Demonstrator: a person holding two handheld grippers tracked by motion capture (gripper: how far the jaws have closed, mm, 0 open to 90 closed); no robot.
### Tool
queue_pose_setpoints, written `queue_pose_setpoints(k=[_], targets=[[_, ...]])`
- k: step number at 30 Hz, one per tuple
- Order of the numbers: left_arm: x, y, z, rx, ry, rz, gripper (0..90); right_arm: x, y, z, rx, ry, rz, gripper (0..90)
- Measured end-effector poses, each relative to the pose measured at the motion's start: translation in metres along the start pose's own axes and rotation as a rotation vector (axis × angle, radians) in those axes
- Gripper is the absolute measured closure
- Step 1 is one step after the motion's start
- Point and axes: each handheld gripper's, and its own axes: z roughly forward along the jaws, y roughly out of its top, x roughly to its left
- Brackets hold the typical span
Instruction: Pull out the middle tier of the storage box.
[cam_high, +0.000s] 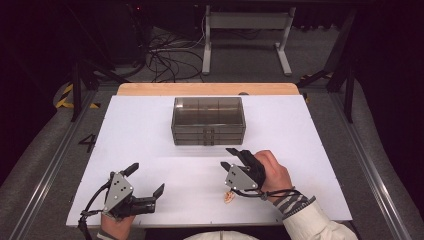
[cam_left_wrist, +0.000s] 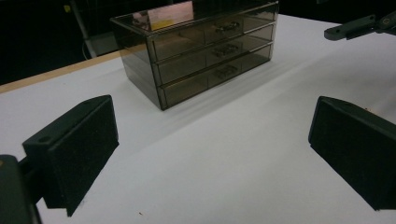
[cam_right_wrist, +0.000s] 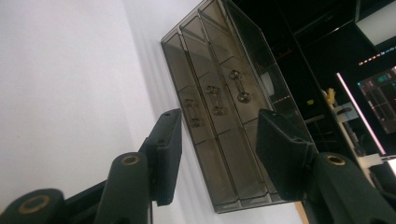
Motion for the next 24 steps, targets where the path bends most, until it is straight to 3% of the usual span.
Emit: queue_pose_setpoints(k=[7,14,21,24], targets=[[0.0,0.0,0.0,0.0,0.001,0.0,2.2,0.003,0.003,0.005,0.022,0.004,-0.077,51.5],[0.0,0.0,0.0,0.0,0.001,0.0,2.2,0.004,0.005,0.008,0.038,0.022,-0.123,51.3],[0.0,0.0,0.0,0.0,0.003,-0.001,2.1,0.003,0.005,0.011,0.057,0.019,-0.137,51.9],[0.0,0.0,-0.001,-0.001,0.003,0.0,2.1,0.005,0.005,0.012,0.066,-0.002,-0.151,51.9]])
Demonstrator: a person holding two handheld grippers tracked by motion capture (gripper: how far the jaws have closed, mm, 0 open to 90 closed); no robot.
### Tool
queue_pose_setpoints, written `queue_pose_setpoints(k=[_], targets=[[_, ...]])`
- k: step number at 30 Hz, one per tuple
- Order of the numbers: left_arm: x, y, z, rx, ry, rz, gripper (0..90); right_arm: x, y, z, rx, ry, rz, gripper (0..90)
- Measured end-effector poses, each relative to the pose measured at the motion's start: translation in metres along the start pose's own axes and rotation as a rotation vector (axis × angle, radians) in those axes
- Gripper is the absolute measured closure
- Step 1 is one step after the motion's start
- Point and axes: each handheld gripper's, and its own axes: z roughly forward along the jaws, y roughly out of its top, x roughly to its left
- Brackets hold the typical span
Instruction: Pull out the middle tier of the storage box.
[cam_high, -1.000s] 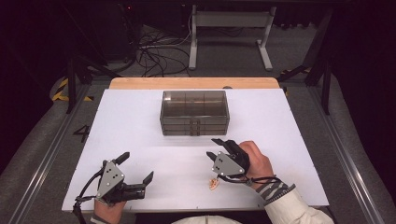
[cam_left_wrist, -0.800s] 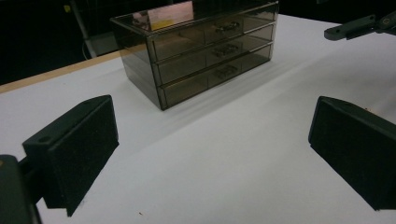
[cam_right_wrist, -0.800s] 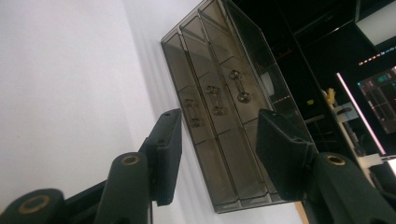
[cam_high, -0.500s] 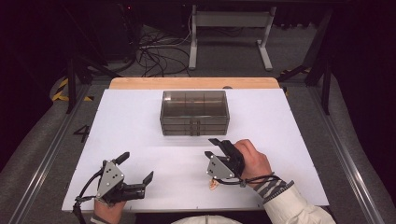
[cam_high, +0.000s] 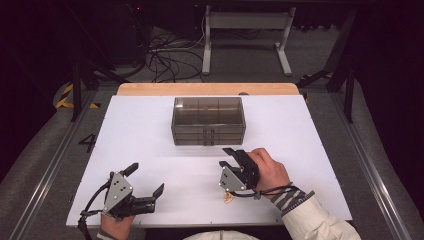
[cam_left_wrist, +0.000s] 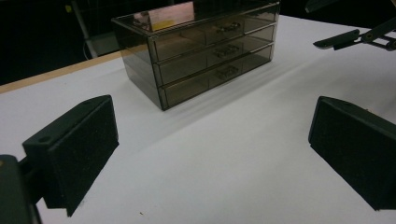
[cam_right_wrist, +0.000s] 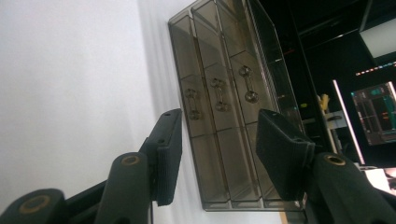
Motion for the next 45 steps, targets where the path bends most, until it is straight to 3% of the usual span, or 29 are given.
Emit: queue_pose_setpoints(k=[6,12,20,25,34,45], targets=[[0.0,0.0,0.0,0.0,0.0,0.001,2.1,0.002,0.0,0.003,0.004,0.002,-0.027,51.6],[0.0,0.0,0.0,-0.002,0.001,0.0,2.1,0.007,0.001,0.005,0.003,-0.036,-0.09,52.0],[0.0,0.0,0.0,-0.005,0.003,0.003,2.2,0.011,0.003,0.012,0.016,-0.08,-0.095,54.4],[0.0,0.0,0.0,-0.005,0.003,0.003,2.2,0.013,0.002,0.019,0.034,-0.119,-0.131,55.9],[0.0,0.0,0.0,-0.005,0.004,0.003,2.2,0.015,0.001,0.029,0.039,-0.14,-0.146,56.6],[0.0,0.0,-0.001,-0.003,0.001,0.002,2.2,0.017,0.004,0.046,0.081,-0.148,-0.186,57.4]])
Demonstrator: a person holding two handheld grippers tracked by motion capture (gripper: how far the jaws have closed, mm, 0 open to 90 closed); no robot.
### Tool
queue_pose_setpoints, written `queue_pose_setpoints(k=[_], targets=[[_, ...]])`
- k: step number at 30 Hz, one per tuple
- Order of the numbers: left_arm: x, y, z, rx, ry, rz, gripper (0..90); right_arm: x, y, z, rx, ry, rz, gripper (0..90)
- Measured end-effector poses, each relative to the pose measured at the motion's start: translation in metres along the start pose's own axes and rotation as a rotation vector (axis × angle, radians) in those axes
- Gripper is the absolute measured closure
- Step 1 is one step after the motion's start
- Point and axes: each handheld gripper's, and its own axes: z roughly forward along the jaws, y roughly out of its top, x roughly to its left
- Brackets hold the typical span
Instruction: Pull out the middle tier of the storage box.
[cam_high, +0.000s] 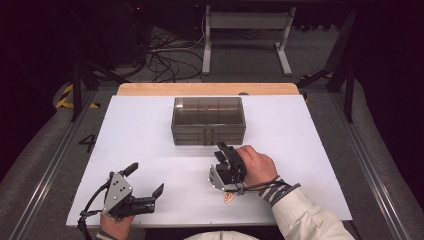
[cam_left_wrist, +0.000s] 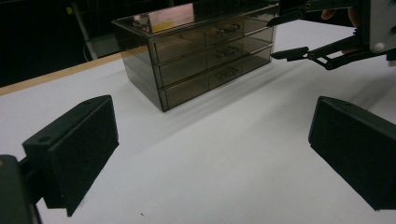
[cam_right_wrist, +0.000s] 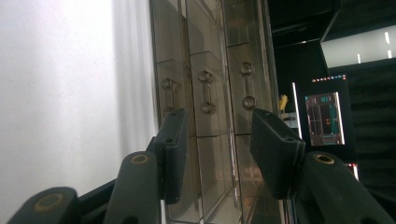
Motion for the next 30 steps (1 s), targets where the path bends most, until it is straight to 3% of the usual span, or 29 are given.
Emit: queue_pose_setpoints(k=[9,24,30], targets=[[0.0,0.0,0.0,0.001,0.0,0.0,2.1,0.004,0.004,0.012,0.032,-0.025,-0.035,58.3],[0.0,0.0,0.0,-0.004,-0.002,-0.003,2.2,0.006,0.012,0.026,0.036,-0.042,-0.045,60.4],[0.001,0.0,0.0,-0.002,0.001,-0.002,2.3,0.008,0.013,0.032,0.051,-0.042,-0.024,61.3]])
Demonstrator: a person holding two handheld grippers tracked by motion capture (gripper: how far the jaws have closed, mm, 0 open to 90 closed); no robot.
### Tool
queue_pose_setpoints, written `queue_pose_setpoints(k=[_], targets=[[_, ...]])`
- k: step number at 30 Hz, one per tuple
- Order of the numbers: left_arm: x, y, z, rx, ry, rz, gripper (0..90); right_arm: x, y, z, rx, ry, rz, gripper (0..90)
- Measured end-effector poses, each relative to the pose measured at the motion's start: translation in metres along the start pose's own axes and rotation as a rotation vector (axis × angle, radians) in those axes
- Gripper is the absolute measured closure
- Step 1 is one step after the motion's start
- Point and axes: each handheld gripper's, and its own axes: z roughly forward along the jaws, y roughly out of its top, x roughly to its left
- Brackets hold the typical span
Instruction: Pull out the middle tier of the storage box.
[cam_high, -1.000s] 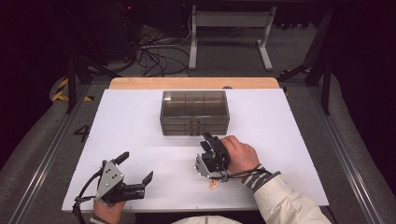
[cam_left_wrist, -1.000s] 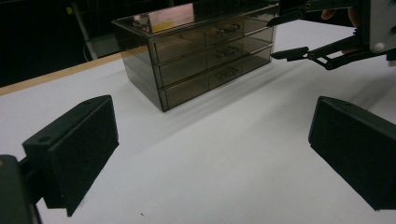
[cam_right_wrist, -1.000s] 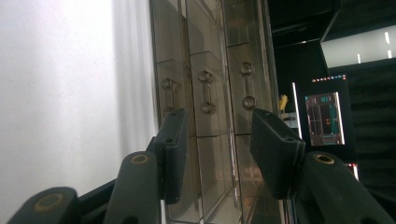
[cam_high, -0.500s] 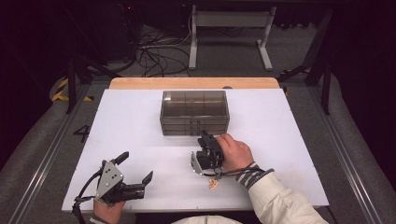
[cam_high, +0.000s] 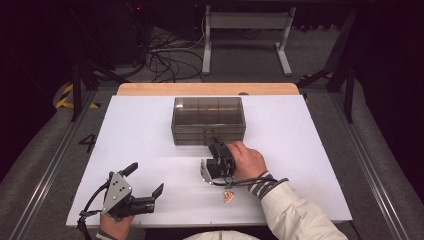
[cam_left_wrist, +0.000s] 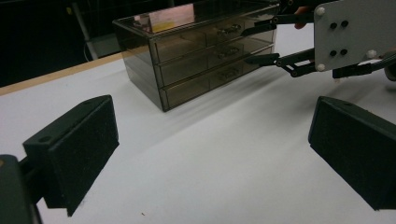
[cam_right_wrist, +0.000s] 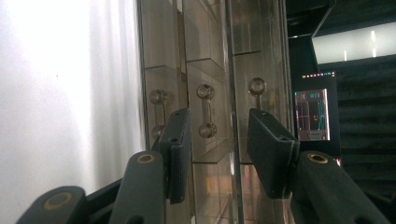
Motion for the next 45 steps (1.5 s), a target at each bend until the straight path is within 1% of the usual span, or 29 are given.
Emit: queue_pose_setpoints(k=[2,3,4,7,9,10,12,13,15,18,19,20,23,25,29,32,33,34,35,39,45], targets=[[0.0,0.0,0.0,0.004,0.001,-0.001,2.3,0.0,0.0,0.001,0.002,-0.002,0.001,61.5],[0.0,0.0,0.0,0.004,0.001,-0.001,2.3,0.0,0.001,0.003,-0.005,-0.004,-0.01,62.2],[0.0,0.0,0.0,0.002,0.001,-0.001,2.3,0.001,0.002,0.004,0.0,-0.001,-0.012,62.4],[0.0,0.0,0.0,0.0,0.001,0.0,2.3,0.002,0.002,0.006,0.006,-0.001,-0.01,62.8],[0.0,0.0,0.0,0.0,0.001,0.001,2.3,0.003,0.003,0.008,0.01,-0.009,-0.006,63.3],[0.0,0.0,0.0,-0.001,0.001,0.002,2.3,0.003,0.003,0.01,0.012,-0.004,-0.017,64.3],[0.0,0.0,0.0,-0.001,0.0,0.001,2.3,0.004,0.004,0.012,0.016,-0.005,-0.008,65.7],[0.0,0.0,0.0,0.0,0.0,0.001,2.3,0.003,0.004,0.014,0.016,-0.005,-0.016,66.6],[0.0,0.0,0.0,0.0,-0.001,0.001,2.3,0.005,0.003,0.015,0.031,-0.006,-0.007,68.2],[0.0,0.0,0.0,-0.002,-0.002,0.003,2.3,0.004,0.003,0.018,0.037,-0.013,-0.014,69.3],[0.0,0.0,0.0,-0.002,-0.002,0.003,2.3,0.004,0.003,0.018,0.037,-0.013,-0.014,69.3],[0.0,0.0,0.0,-0.002,-0.002,0.001,2.3,0.004,0.002,0.019,0.048,-0.008,-0.017,69.9],[0.0,0.0,0.0,0.002,-0.002,0.002,2.3,0.005,0.001,0.02,0.052,-0.007,-0.01,72.3],[0.0,0.0,0.0,0.002,-0.002,0.002,2.3,0.004,0.001,0.021,0.047,-0.007,-0.016,72.6],[0.0,0.0,0.0,0.003,-0.003,0.002,2.3,0.004,0.0,0.022,0.062,-0.004,-0.016,74.5],[0.0,0.0,0.0,0.003,-0.004,0.002,2.3,0.005,0.0,0.023,0.061,-0.005,-0.016,75.6],[0.0,0.0,0.0,0.004,-0.005,0.004,2.3,0.004,0.0,0.023,0.057,-0.007,-0.024,75.9],[0.0,0.0,0.0,0.004,-0.005,0.004,2.3,0.005,0.0,0.023,0.06,-0.005,-0.017,76.4],[0.0,0.0,0.0,0.004,-0.006,0.004,2.4,0.004,0.0,0.024,0.053,-0.004,-0.029,76.7],[0.0,0.0,0.0,0.004,-0.007,0.003,2.4,0.004,0.001,0.025,0.06,-0.005,-0.022,79.0],[0.0,0.0,0.0,0.003,-0.008,0.003,2.4,0.005,0.0,0.025,0.064,-0.007,-0.013,79.4]])
